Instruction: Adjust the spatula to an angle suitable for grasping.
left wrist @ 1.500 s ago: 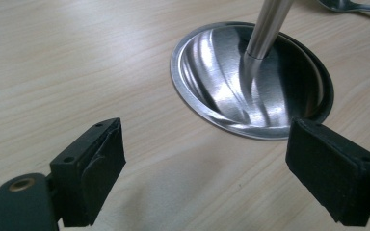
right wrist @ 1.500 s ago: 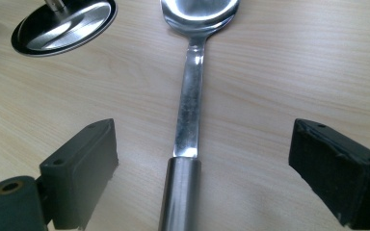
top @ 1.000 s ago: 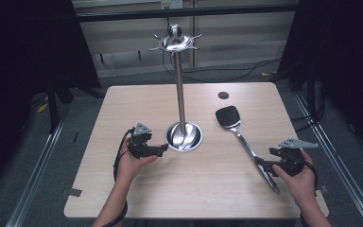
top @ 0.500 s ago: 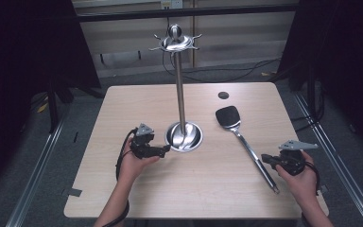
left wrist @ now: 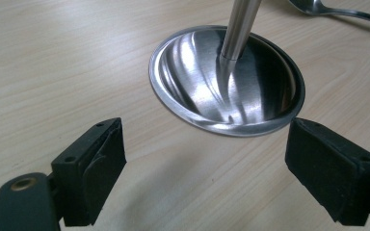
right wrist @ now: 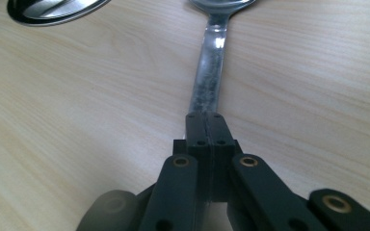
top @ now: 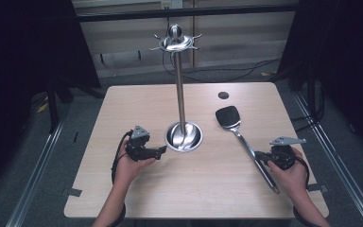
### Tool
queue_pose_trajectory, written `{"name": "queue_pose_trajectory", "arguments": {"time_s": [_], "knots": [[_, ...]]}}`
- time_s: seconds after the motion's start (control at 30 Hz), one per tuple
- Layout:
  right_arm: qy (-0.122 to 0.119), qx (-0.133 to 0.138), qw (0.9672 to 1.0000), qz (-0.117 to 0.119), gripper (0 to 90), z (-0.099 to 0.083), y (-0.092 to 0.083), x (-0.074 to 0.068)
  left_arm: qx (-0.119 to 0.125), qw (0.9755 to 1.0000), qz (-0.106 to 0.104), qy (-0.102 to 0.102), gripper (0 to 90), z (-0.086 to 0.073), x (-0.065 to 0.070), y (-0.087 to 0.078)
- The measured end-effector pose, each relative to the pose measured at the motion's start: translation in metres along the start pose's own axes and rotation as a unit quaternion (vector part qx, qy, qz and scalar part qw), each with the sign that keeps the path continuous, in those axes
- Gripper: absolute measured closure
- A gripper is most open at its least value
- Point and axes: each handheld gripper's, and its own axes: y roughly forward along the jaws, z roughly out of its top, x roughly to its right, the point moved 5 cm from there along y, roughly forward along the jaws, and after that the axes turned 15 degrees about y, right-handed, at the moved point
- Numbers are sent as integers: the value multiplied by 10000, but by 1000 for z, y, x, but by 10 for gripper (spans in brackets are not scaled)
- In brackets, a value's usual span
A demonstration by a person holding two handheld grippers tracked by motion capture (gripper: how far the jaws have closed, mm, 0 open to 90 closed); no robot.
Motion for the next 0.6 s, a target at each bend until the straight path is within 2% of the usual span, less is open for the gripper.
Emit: {"name": "queue_pose_trajectory", "arguments": {"time_s": [0.03, 0.1, 0.2, 0.33, 0.43, 0.5, 0.57, 0.6], "knots": [[7, -9, 10000, -5, 900, 1, 1, 0, -75, 10000, 8, 63, 140, -2, -1, -2], [-19, -90, 10000, 33, 900, 1, 4, 0, -70, 10000, 18, 27, 139, -4, -2, -3], [92, -171, 9997, 118, 900, 1, 5, -3, -60, 10000, 65, -26, 139, -6, -4, -4], [114, -197, 9996, 184, 900, 0, 5, -6, -18, 10000, 53, -70, 139, -6, -4, -4], [202, -215, 9989, 354, 900, -2, 6, -8, -63, 10000, 18, 21, 139, -5, -3, -3], [253, -269, 9983, 455, 900, -3, 6, -12, -50, 10000, 22, -18, 139, -5, -2, -2], [220, -283, 9981, 501, 900, -3, 7, -14, -52, 10000, 17, -18, 139, -5, -1, -2], [199, -326, 9978, 549, 900, -4, 8, -19, -80, 10000, -1, 33, 139, -5, -1, -2]]}}
